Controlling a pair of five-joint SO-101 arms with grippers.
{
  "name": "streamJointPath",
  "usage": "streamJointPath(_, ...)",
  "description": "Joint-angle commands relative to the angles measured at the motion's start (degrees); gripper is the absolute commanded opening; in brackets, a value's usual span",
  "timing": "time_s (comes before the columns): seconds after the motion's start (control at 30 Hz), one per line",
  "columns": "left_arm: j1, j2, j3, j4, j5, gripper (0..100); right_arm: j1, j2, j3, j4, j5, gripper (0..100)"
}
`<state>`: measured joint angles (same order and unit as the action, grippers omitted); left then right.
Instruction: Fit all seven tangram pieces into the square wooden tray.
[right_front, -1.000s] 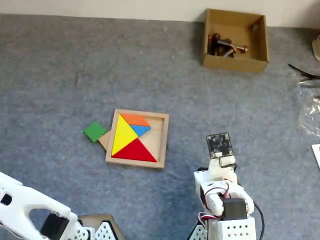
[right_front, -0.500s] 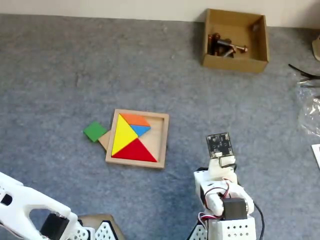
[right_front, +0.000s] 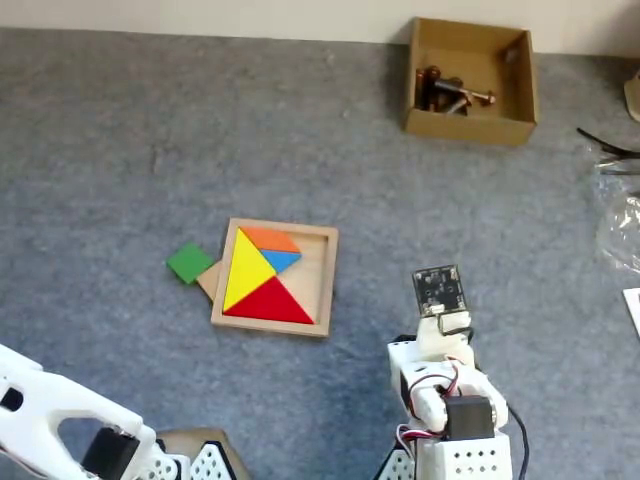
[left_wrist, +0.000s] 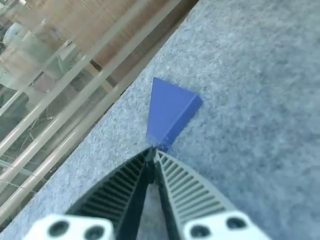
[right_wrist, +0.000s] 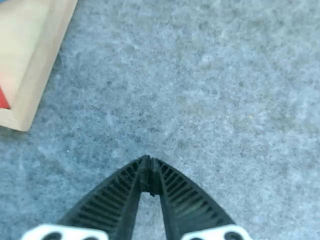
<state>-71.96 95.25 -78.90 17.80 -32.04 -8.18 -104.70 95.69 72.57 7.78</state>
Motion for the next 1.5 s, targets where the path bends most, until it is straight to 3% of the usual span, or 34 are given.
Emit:
streamJointPath(0.0,1.71,-0.57,1.10,5.10,0.00,1,-0.57,-0.48,6.73,-1.01,-0.44,0.5)
streamJointPath(0.4,2.15,-0.75,0.57,18.29,0.00,1,-0.57,-0.48,6.73,-1.01,-0.44,0.5)
streamJointPath(0.77,2.07,-0.31,-12.53,33.23,0.00,1,-0.57,-0.48,6.73,-1.01,-0.44,0.5)
streamJointPath(1.27,1.54,-0.66,-16.48,34.46,0.00,1,-0.57,-0.48,6.73,-1.01,-0.44,0.5)
streamJointPath(1.47,1.19,-0.92,-16.48,34.46,9.32,1,-0.57,-0.48,6.73,-1.01,-0.44,0.5)
